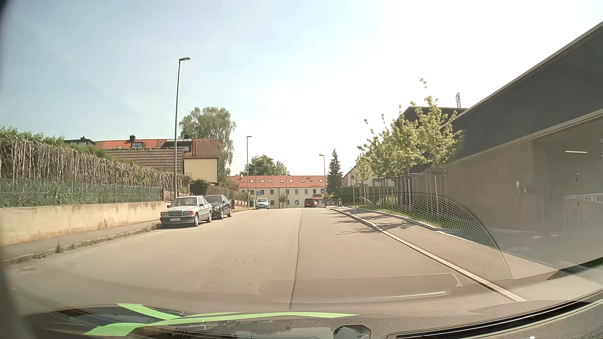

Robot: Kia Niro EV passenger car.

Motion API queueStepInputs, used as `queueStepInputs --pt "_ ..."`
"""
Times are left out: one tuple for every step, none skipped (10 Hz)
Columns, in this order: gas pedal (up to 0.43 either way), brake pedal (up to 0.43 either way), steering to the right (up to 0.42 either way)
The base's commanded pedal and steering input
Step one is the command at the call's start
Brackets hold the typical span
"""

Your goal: Follow the waypoints while adhering to traffic rules and regulations

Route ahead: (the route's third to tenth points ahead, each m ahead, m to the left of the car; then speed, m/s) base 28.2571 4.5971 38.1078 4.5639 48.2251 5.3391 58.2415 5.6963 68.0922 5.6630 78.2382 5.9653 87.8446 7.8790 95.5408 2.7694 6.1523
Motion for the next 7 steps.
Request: queueStepInputs --pt "0.138 0.0 -0.047" --pt "0.138 0.0 -0.044" --pt "0.138 0.0 -0.04" --pt "0.138 0.0 -0.036" --pt "0.138 0.0 -0.03" --pt "0.15 0.0 -0.024" --pt "0.15 0.0 -0.019"
